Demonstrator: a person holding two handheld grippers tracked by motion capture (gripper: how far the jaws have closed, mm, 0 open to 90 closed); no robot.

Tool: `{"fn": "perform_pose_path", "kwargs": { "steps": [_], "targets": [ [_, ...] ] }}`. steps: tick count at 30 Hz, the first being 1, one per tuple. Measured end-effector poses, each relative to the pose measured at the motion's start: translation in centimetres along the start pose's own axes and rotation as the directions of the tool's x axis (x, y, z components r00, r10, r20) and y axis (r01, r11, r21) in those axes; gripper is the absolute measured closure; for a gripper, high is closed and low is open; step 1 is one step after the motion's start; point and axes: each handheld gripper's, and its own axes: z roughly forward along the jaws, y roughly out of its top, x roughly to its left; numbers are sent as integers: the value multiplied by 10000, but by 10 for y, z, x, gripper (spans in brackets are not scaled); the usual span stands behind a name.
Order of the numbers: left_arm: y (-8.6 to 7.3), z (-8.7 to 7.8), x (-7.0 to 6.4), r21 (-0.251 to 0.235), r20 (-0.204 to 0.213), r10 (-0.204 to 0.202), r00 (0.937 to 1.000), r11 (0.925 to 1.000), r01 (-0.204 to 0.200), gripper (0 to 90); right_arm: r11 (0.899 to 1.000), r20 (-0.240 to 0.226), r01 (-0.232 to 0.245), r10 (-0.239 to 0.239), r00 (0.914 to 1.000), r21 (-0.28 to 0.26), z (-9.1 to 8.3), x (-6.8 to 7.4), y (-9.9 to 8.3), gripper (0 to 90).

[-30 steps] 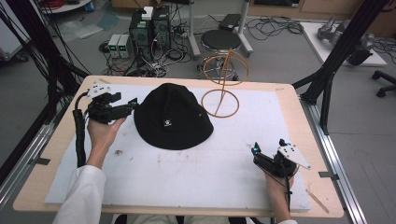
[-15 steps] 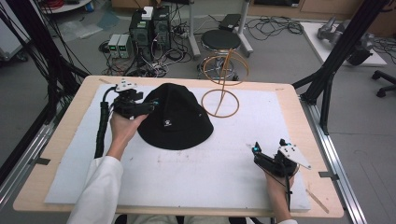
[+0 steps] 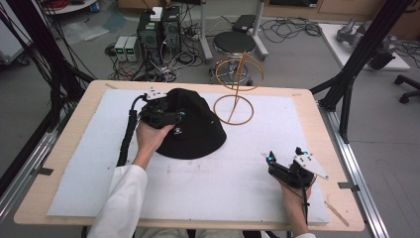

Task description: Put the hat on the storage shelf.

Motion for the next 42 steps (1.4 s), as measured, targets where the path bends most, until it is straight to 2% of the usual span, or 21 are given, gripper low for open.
{"fn": "perform_pose_path", "kwargs": {
  "steps": [6, 15, 21, 25, 29, 30, 31, 33, 34, 35, 36, 39, 42],
  "targets": [
    [-4, 13, -5, 157, -37, -69, 10000, 9999, 70, 283, 10000, -2, 5, -5, 10000, -3, 0, -1, 0, 57],
    [-11, 28, -11, 337, -585, 189, 9981, 9993, -170, 283, 10000, 18, -22, 21, 10000, 72, 0, -1, 0, 57],
    [-14, 36, -15, 357, -901, 141, 9958, 9993, -109, 275, 9998, 68, -52, 51, 10000, 186, 1, -2, -1, 57],
    [-14, 37, -14, 358, -1018, -22, 9948, 9993, 59, 318, 9997, 101, -120, 118, 9999, 195, 1, -3, -1, 57],
    [-16, 38, -17, 278, -1190, 185, 9927, 9995, -153, 424, 9996, 92, -172, 170, 9998, 232, 1, -3, -2, 57],
    [-17, 38, -18, 228, -1183, 238, 9927, 9995, -212, 424, 9996, 92, -172, 170, 9998, 232, 1, -3, -2, 57],
    [-18, 37, -19, 142, -1122, 215, 9935, 9997, -200, 519, 9997, 78, -109, 107, 9999, 238, 1, -4, -2, 57],
    [-21, 36, -20, -33, -1270, 250, 9916, 9997, -256, 671, 9996, 74, -136, 135, 9999, 255, 2, -3, -2, 58],
    [-24, 34, -18, -178, -1209, -69, 9926, 9998, 48, 730, 9996, 74, -140, 138, 9999, 259, 2, -3, -2, 58],
    [-24, 34, -18, -178, -1209, -69, 9926, 9998, 48, 786, 9996, 74, -140, 138, 9999, 259, 2, -3, -2, 58],
    [-26, 33, -14, -281, -1014, -406, 9940, 9989, 379, 832, 9996, 82, -102, 100, 9999, 246, 2, -3, -2, 58],
    [-25, 33, -12, -276, -856, -643, 9942, 9977, 622, 851, 9997, 91, -71, 69, 9999, 254, 2, -3, -2, 58],
    [-25, 32, -13, -291, -896, -510, 9947, 9984, 486, 858, 9996, 87, -76, 73, 9999, 257, 2, -3, -2, 58]
  ]
}}
